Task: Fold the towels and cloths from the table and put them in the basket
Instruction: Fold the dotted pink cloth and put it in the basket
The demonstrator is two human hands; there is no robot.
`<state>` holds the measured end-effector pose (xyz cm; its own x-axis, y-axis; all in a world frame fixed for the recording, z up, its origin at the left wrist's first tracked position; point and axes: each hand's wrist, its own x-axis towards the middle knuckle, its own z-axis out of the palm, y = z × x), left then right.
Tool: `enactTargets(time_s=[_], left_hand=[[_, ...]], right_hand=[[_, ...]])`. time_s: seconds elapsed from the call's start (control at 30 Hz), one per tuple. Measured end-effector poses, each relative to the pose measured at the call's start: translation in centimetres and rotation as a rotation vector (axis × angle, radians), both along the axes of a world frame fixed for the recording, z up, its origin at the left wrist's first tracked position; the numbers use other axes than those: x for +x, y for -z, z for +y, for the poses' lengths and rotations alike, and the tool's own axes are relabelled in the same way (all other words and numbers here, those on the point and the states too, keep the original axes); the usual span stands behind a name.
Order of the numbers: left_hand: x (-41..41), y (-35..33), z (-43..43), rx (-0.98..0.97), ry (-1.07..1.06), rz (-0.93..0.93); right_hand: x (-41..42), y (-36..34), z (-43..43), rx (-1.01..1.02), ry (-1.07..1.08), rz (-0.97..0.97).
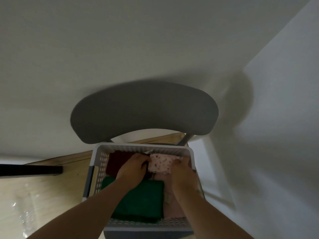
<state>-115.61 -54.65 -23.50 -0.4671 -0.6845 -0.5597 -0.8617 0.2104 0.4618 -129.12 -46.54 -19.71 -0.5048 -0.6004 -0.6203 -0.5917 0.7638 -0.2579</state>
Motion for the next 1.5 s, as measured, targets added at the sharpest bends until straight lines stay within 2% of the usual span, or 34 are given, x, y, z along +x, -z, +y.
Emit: enactTargets(time_s=[0.1, 0.2, 0.27, 0.37, 0.53, 0.63, 0.77, 0.93, 1.03, 1.13, 1.23, 1.33, 1.4, 1.5], left_hand=[[1.3, -0.4, -0.3, -0.172, -0.23, -0.153], [3.1, -0.1, -0.6, -0.041, -0.486, -0.233], [3.7, 0.8, -0.9, 0.045, -0.537, -0.222], [3.8, 1.1, -1.7, 0.059, -0.564, -0.236], [3.1, 0.4, -0.6, -0.06, -0.358, -0.343], [3.4, 0.9, -1.0, -0.023, -0.406, -0.359], [4.1, 0.8, -1.7, -0.004, -0.428, -0.238], [4.3, -0.9, -1.3, -0.172, -0.292, -0.301], [3.9, -1.4, -0.5, -0.228, -0.262, -0.37], [3.2, -1.4, 0.6, -0.345, -0.143, -0.392], [1.7, -0.6, 1.7, -0.239, 0.052, -0.322], [1.0, 0.4, 1.9, -0.052, 0.08, -0.29], [1.0, 0.5, 2.0, 0.017, 0.071, -0.255], [1.6, -0.1, 2.0, 0.029, 0.108, -0.211]], right_hand=[[0.4, 0.5, -0.3, -0.027, -0.113, 0.062], [0.6, 0.9, -0.5, -0.017, -0.151, 0.075], [0.7, 1.0, -0.8, 0.002, -0.169, 0.061], [0.7, 1.2, -1.1, 0.02, -0.168, 0.044], [0.7, 1.7, -0.9, 0.042, -0.155, 0.02], [0.6, 1.8, -1.1, 0.052, -0.153, -0.008], [0.4, 2.3, -0.8, 0.035, -0.146, -0.024], [0.4, 2.9, -0.6, -0.003, -0.164, 0.031], [0.6, 2.9, -0.2, -0.03, -0.23, 0.12], [0.6, 3.1, 0.0, -0.151, -0.395, 0.184], [1.1, 3.4, 0.3, -0.139, -0.611, 0.067], [1.1, 4.1, 0.5, 0.033, -0.676, -0.022], [1.2, 4.2, 0.3, 0.029, -0.688, -0.051], [1.2, 3.2, 0.0, -0.084, -0.618, -0.091]])
